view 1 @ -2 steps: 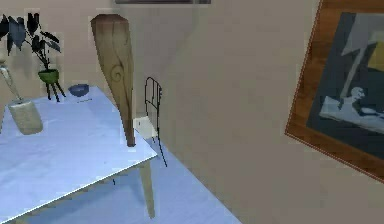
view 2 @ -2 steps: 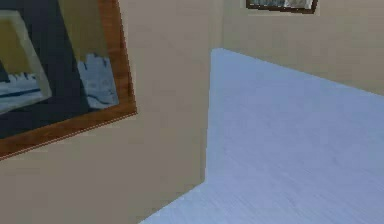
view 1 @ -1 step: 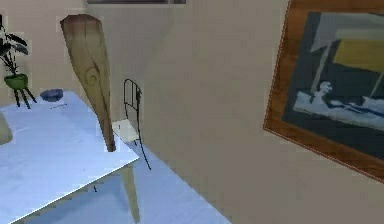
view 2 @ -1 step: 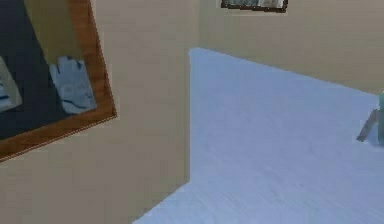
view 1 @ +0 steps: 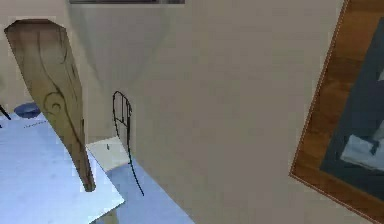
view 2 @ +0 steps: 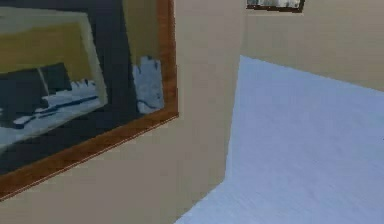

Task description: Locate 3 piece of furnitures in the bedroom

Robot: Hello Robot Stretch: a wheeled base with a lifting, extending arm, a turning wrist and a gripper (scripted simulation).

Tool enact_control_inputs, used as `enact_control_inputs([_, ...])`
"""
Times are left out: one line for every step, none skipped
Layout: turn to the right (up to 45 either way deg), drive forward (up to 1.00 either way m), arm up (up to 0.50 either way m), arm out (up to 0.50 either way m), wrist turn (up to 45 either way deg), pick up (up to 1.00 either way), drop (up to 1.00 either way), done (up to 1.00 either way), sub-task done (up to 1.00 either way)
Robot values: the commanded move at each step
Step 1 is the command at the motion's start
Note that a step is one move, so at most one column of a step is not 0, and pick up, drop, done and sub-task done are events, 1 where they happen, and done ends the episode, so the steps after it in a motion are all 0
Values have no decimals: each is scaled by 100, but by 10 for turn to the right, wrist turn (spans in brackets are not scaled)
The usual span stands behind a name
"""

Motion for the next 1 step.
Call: enact_control_inputs([-450,0,0,0,0,0,0,0,0])
